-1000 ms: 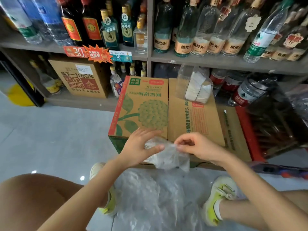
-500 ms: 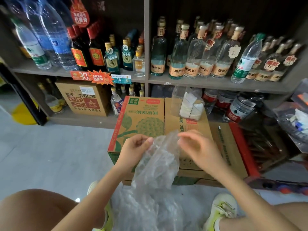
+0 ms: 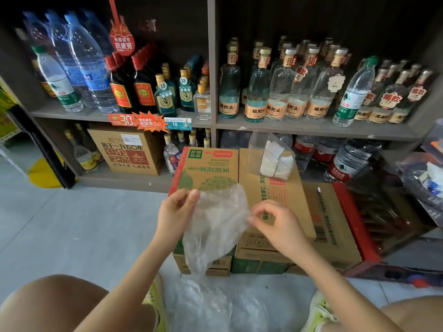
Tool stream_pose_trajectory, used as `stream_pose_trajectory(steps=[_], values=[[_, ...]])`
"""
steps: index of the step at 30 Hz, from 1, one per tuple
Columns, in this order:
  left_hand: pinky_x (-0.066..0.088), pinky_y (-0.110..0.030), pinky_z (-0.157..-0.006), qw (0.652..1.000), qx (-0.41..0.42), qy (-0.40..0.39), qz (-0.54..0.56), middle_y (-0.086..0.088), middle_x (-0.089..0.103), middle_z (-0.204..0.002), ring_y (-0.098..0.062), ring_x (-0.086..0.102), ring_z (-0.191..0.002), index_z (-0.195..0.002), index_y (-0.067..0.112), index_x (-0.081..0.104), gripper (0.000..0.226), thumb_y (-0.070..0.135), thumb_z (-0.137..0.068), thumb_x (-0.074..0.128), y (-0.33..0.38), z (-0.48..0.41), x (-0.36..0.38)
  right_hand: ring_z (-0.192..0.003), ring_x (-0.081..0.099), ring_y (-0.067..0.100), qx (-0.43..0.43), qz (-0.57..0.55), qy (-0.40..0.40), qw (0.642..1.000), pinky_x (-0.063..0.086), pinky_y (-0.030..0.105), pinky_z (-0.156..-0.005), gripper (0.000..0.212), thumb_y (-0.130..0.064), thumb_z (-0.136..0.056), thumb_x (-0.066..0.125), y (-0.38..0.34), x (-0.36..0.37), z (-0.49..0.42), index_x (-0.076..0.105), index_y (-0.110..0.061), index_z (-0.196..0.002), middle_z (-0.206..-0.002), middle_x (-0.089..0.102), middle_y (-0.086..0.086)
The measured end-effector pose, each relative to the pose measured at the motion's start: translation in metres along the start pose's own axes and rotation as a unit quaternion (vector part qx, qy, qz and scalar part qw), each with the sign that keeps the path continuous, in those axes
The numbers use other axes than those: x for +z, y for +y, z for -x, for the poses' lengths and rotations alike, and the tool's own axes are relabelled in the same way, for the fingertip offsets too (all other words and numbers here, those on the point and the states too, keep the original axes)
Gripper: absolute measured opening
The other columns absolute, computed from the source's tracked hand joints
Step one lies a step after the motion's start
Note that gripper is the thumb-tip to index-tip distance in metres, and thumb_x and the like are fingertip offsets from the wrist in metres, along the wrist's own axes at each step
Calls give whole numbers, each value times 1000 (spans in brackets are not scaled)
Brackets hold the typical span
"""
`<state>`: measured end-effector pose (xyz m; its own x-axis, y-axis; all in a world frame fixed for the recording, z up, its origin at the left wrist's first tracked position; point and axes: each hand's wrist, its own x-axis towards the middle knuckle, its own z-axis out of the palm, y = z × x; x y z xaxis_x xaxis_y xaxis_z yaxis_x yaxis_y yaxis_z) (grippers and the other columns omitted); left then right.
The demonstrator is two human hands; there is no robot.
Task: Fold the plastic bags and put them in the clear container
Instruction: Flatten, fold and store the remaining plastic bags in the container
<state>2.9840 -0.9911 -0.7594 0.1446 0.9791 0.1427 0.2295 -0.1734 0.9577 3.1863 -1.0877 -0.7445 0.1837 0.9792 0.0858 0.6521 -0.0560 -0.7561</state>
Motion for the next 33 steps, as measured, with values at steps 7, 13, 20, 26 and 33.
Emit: stream_pose_trajectory(steps=[7,13,20,26,33], values=[[27,-20,-44,966,119,-42,-224,7,38,-42,-9,42,-44,-60,6,57,52,49,-89,58,-18,-7,-23,-80,60,-6,5,-71,-12,997,45,8,-75,10,-14,-91,61,-5,-24,-8,60,-21,-84,-87,67,-10],[37,-30,-72,920,203,-41,-332,7,62,-93,-16,53,-86,-96,20,72,80,78,-86,17,16,-10,-20,-62,62,7,-32,-61,-50,996,54,22,-66,9,-14,-89,64,-30,-25,-20,64,-20,-82,-68,65,-7],[53,-25,-85,975,-15,-217,37,1,73,-95,-13,67,-92,-101,17,70,32,38,-77,68,46,8,24,-56,58,2,-38,-117,-38,992,50,18,-61,5,-15,-86,68,-45,-23,-30,72,-11,-88,-62,64,-12],[50,-17,-66,979,-84,-101,158,0,67,-74,-10,61,-70,-83,7,68,2,7,-85,67,36,10,31,-90,57,-7,30,-130,11,991,47,11,-82,18,-26,-90,63,-18,-19,-12,61,-27,-108,-100,62,-16],[52,-21,-65,958,-125,-49,252,-1,65,-76,-9,60,-68,-83,10,63,9,18,-84,64,35,3,18,-104,54,5,225,-193,-92,951,42,23,-90,70,-59,-78,59,2,7,1,48,-20,-135,-126,57,-7]])
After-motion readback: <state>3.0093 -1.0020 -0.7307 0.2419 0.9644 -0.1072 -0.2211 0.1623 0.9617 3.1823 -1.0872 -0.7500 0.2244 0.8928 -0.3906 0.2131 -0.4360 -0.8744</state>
